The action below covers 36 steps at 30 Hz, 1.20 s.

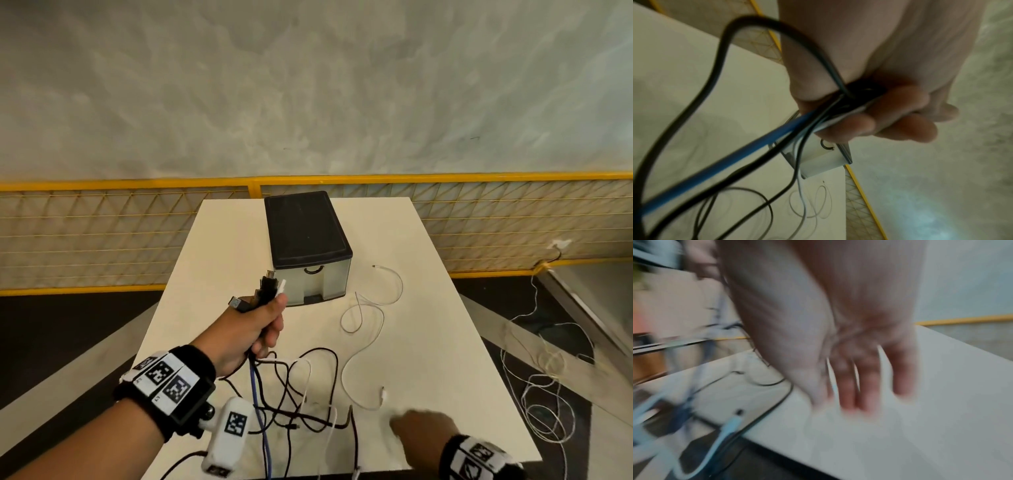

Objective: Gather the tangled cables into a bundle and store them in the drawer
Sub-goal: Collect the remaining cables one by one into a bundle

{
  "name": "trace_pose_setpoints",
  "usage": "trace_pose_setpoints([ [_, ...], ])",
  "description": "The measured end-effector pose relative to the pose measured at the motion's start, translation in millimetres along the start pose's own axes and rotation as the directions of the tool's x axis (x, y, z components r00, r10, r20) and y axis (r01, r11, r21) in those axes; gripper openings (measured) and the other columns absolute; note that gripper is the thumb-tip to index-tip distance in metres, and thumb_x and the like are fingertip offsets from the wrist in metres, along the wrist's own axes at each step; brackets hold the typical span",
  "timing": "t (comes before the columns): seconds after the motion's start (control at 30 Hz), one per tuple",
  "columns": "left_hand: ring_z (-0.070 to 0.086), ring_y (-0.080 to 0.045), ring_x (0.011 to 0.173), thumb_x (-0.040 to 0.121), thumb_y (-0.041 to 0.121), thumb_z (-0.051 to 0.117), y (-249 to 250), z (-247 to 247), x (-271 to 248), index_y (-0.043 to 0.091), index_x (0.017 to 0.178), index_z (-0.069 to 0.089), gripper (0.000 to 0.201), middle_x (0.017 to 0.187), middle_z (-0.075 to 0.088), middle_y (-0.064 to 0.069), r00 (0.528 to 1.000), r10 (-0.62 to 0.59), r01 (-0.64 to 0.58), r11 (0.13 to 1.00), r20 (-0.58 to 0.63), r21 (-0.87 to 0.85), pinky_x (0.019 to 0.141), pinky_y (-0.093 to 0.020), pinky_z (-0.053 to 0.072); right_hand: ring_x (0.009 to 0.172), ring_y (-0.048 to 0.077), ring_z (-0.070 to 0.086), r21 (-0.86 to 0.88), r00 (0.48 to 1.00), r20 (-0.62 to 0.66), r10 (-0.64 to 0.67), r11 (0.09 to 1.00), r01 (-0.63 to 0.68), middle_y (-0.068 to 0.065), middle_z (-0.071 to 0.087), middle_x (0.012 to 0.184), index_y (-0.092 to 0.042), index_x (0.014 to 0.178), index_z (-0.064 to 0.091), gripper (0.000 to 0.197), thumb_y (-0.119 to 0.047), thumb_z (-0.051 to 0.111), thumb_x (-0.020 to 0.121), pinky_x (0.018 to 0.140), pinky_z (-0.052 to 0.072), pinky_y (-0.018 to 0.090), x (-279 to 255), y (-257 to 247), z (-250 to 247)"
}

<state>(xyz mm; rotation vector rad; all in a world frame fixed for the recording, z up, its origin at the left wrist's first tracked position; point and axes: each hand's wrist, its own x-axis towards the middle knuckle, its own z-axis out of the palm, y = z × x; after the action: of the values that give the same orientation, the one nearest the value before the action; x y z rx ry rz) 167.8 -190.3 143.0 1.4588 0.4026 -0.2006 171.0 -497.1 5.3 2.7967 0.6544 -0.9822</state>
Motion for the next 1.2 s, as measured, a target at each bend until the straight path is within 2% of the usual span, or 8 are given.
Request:
trace_pose_setpoints([
  [0.1,0.028,-0.009,0.033,0.078,0.034,0.077,-2,3,-3,-0.002,0.083,0.06,0.04,0.051,0.049,-0.006,0.998,-0.005,0.01,0.996,0.059,-0.086,0.039,-0.019,0.028,0.123,0.028,0.044,-0.083,0.98,-0.186,-0.071,0.995,0.056,0.001,0.038,0.14,-0.038,0.142,0.032,0.052,-0.021,0.041,0.094,0.092,0.047,0.04,19,11,-16],
  [0.23,0.031,-0.008,0.037,0.076,0.022,0.078,-2,9,-4,-0.011,0.101,0.063,0.045,0.059,0.054,-0.007,0.996,0.011,-0.002,0.994,0.086,-0.108,0.039,-0.019,0.026,0.132,0.031,0.031,-0.098,0.988,-0.128,-0.081,0.993,0.068,0.004,0.023,0.152,-0.039,0.142,0.031,0.053,-0.022,0.041,0.093,0.099,0.041,0.042,34,0,-19],
  [0.4,0.047,-0.011,0.047,0.086,0.031,0.062,5,11,-7,0.0,0.087,0.07,0.033,0.071,0.066,-0.011,0.992,0.011,-0.002,0.997,0.129,-0.072,0.041,-0.022,0.035,0.127,0.028,0.038,-0.124,0.991,-0.081,-0.108,0.988,0.097,0.0,0.033,0.145,-0.035,0.129,0.038,0.054,-0.045,0.01,0.083,0.1,0.039,0.044,36,0,-20],
  [0.5,0.059,-0.016,0.056,0.082,0.038,0.062,10,15,-7,0.004,0.078,0.071,0.036,0.068,0.066,-0.01,0.991,0.002,0.003,0.999,0.133,-0.033,0.052,-0.027,0.05,0.118,0.02,0.052,0.182,0.978,-0.11,-0.177,0.964,0.195,-0.008,0.054,0.124,-0.04,0.103,0.054,0.03,-0.041,0.027,0.09,0.095,0.039,0.03,22,5,-55],
  [0.6,0.068,-0.021,0.073,0.089,0.032,0.06,10,20,-1,0.004,0.087,0.072,0.031,0.082,0.073,-0.013,0.993,0.032,-0.024,0.997,0.111,-0.067,0.069,-0.036,0.056,0.09,0.0,0.06,0.339,0.938,-0.207,-0.277,0.879,0.335,-0.016,0.057,0.089,-0.046,0.068,0.048,0.024,-0.03,0.051,0.087,0.08,0.042,0.014,14,4,-107],
  [0.77,0.072,-0.02,0.102,0.097,0.027,0.056,11,40,13,0.006,0.105,0.072,0.028,0.105,0.077,-0.01,0.995,0.069,-0.066,0.997,0.072,-0.037,0.089,-0.036,0.054,0.064,0.003,0.062,0.568,0.84,-0.431,-0.329,0.624,0.536,-0.002,0.067,0.074,-0.022,0.084,0.067,0.011,-0.011,0.068,0.085,0.066,0.05,0.016,-8,-22,-184],
  [0.97,0.071,-0.024,0.098,0.099,0.022,0.054,19,60,13,0.006,0.11,0.071,0.026,0.108,0.074,-0.015,0.954,0.206,-0.216,0.976,0.218,0.023,0.09,-0.034,0.053,0.056,0.014,0.06,0.705,0.788,-0.576,-0.219,0.354,0.614,0.005,0.066,0.063,0.0,0.084,0.062,0.01,-0.008,0.067,0.087,0.052,0.046,0.023,-16,-39,-224],
  [1.2,0.066,-0.023,0.077,0.094,0.02,0.059,27,68,18,0.013,0.091,0.073,0.015,0.082,0.07,-0.008,0.957,0.231,-0.232,0.973,0.174,-0.013,0.089,-0.048,0.053,0.04,0.014,0.052,0.749,0.764,-0.645,0.012,0.209,0.629,0.011,0.058,0.054,0.002,0.083,0.05,0.017,-0.005,0.064,0.089,0.042,0.043,0.023,-17,-58,-225],
])
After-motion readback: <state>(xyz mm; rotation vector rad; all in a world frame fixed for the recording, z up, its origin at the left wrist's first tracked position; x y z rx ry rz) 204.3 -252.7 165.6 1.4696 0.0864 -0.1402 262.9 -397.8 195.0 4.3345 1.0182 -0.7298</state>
